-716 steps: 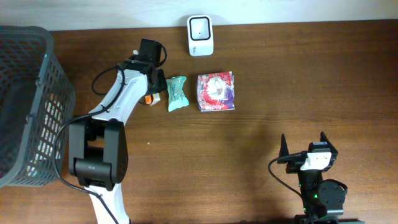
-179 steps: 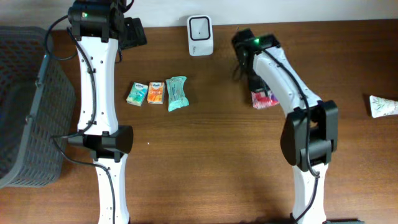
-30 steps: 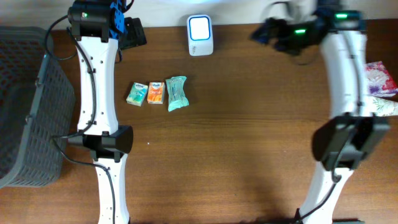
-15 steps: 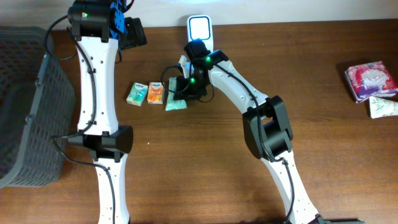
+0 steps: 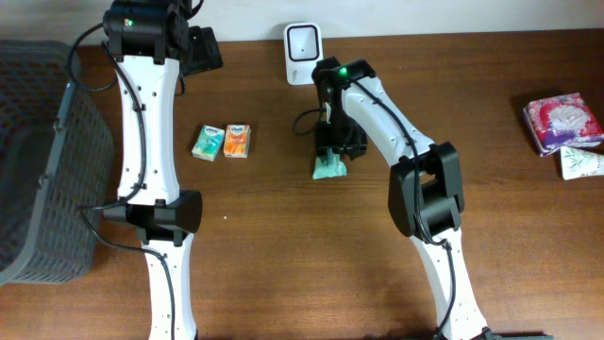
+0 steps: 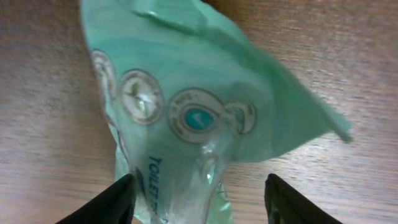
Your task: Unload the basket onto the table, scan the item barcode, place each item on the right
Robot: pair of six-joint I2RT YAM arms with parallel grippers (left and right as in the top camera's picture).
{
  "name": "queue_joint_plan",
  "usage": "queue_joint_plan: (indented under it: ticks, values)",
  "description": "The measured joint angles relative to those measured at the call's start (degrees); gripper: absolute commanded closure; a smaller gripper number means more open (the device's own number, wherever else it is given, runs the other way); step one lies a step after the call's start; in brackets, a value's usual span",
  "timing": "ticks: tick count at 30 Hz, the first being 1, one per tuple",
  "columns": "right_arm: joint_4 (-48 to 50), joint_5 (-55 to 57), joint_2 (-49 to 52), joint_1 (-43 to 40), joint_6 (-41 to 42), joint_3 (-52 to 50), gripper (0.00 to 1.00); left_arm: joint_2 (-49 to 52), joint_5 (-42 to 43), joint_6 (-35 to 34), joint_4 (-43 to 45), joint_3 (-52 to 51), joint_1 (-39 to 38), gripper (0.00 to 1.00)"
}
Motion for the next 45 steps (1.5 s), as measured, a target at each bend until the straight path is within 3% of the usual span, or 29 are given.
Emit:
queue_joint_plan:
  ticks: [6, 12, 13, 14, 16, 17, 23, 25, 28, 30, 34, 40, 41, 42, 45]
  values:
    - [-5.62, 5.07, -0.52, 1.01, 1.7, 8.17, 0.36, 0.0, 0.0, 0.0, 0.0, 0.0, 0.0, 0.01]
    - [1.68, 7.5, -0.63, 4.96, -0.35, 3.74, 0.38, 0.0, -0.02, 0.0, 0.0, 0.0, 0.0, 0.01]
    - [2.6, 8.09, -0.63, 4.94, -0.37, 2.1, 0.43, 0.0, 0.0, -0.02, -0.02, 0.0, 0.0, 0.01]
    - [4.37, 8.59, -0.72, 4.94, -0.48, -0.22, 0.57, 0.0, 0.0, 0.0, 0.0, 0.0, 0.0, 0.01]
    - [6.47, 8.94, -0.72, 4.9, -0.63, -3.56, 0.93, 0.0, 0.0, 0.0, -0.02, 0.0, 0.0, 0.01]
    - [6.64, 8.9, -0.74, 4.9, -0.98, -3.72, 0.96, 0.0, 0.0, 0.0, 0.0, 0.0, 0.0, 0.01]
    - [0.5, 3.41, -0.83, 2.16, -1.84, 4.35, 0.96, 0.0, 0.0, 0.0, -0.04, 0.0, 0.0, 0.01]
    - [-0.57, -7.08, -0.85, -0.96, -5.68, 8.74, 0.96, 0.0, 0.0, 0.0, 0.0, 0.0, 0.0, 0.01]
    - [-5.22, -31.36, -0.85, -7.52, -16.24, 8.44, 0.96, 0.0, 0.0, 0.0, 0.0, 0.0, 0.0, 0.01]
    - [-5.92, -35.74, -1.16, -9.94, -19.56, 2.93, 0.96, 0.0, 0.0, -0.02, 0.0, 0.0, 0.0, 0.01]
    - [2.75, -38.01, -1.05, -12.0, -21.07, -13.51, 0.94, 0.0, 0.0, 0.0, -0.02, 0.0, 0.0, 0.02]
    - [2.97, -42.49, -1.05, -14.1, -20.59, -15.02, 0.87, 0.0, 0.0, 0.0, 0.0, 0.0, 0.0, 0.01]
    - [2.71, -42.49, -1.05, -14.1, -20.59, -14.84, 0.83, 0.0, 0.0, 0.0, 0.0, 0.0, 0.0, 0.01]
    - [1.66, -42.34, -1.05, -14.1, -20.48, -13.16, 0.57, 0.0, 0.0, -0.02, 0.0, 0.0, 0.0, 0.01]
    - [-3.76, -30.91, -1.05, -13.51, -16.39, -4.74, 0.5, 0.0, -0.02, 0.0, 0.0, 0.0, 0.0, 0.01]
